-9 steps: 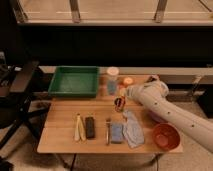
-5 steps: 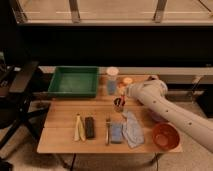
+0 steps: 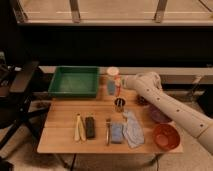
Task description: Place pepper in plastic cup
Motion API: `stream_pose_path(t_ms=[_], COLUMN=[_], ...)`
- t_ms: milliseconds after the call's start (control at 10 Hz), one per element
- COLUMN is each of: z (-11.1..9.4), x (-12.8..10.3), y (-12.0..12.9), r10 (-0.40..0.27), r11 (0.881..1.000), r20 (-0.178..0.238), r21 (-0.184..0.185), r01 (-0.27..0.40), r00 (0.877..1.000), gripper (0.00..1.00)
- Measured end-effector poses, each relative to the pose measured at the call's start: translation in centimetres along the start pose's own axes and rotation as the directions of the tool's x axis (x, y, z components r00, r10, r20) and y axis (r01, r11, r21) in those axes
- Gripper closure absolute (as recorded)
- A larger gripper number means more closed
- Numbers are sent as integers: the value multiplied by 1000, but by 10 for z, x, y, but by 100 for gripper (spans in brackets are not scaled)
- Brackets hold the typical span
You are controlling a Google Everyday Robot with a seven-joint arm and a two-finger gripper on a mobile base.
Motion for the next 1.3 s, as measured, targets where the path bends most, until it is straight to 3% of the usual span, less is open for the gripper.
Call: stream_pose_path(t_ms=[700, 900, 1300], z=[41, 53, 76], x=[16, 15, 13], y=[-18, -22, -15], r10=[17, 22, 50], r11=[998, 997, 996], r20=[11, 28, 67], r21=[59, 69, 65], r01=[-18, -24, -54], r00=[1000, 999, 997], gripper=[98, 86, 44])
